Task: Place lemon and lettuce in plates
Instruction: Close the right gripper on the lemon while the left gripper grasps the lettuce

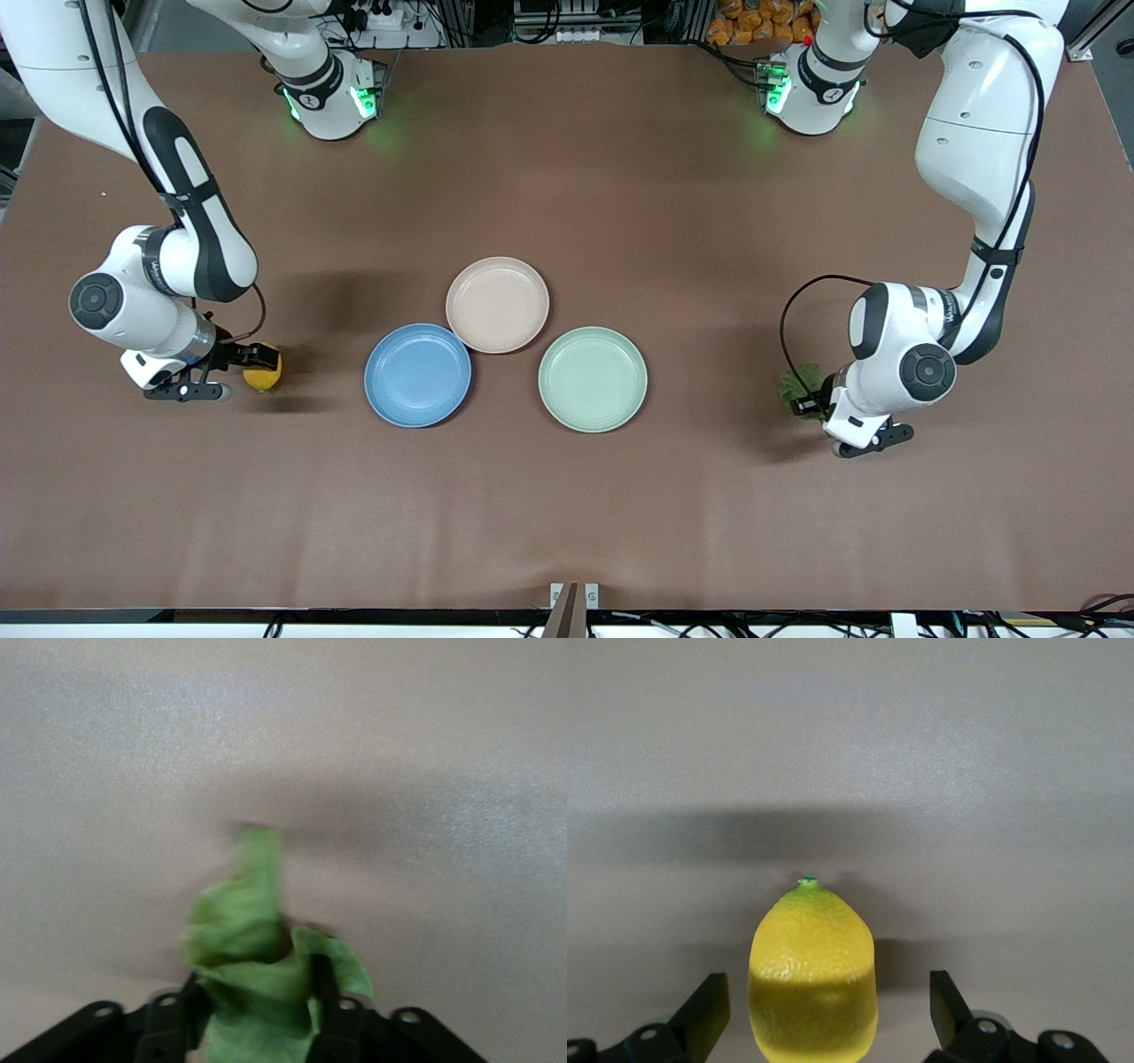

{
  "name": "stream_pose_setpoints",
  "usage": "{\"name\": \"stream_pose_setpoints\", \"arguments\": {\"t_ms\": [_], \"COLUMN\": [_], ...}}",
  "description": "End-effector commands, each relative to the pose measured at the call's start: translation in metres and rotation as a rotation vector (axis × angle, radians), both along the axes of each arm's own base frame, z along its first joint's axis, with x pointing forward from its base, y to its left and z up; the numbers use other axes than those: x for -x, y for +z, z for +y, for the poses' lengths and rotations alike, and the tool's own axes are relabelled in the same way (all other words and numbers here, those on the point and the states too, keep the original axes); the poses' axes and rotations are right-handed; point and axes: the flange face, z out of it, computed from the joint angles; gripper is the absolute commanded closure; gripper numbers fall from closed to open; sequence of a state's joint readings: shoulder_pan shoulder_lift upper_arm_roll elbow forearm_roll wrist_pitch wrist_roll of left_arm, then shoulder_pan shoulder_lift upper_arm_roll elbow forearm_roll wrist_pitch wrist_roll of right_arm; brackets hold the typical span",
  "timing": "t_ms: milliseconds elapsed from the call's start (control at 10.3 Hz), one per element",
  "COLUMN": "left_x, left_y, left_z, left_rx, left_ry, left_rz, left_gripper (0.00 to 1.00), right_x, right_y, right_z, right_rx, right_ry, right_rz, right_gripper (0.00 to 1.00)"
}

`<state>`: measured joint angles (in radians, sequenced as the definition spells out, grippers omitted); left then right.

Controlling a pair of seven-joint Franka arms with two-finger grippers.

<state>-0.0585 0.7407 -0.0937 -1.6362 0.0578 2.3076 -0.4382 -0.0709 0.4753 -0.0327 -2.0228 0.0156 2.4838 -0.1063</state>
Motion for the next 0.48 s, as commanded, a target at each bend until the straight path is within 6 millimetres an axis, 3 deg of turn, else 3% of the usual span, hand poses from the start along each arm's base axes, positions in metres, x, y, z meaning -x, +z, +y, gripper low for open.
{"name": "stream_pose_setpoints", "arguments": {"t_ms": [0, 386], "left_x": [-0.002, -0.004], "left_y": [0.006, 0.038], "left_z": [0.008, -0.002], "left_rx": [-0.033, -0.032], "left_ry": [0.004, 0.004], "left_rz": [-0.015, -0.037], "left_gripper": [1.0, 1.0], "right_x": [0.0, 0.0], "right_y": [-0.006, -0.02], "right_z": [0.002, 0.0], "right_rx": [-0.011, -0.009], "right_ry": [0.01, 0.006], "right_rz": [-0.014, -0.024], "right_gripper": [0.0, 0.0]}}
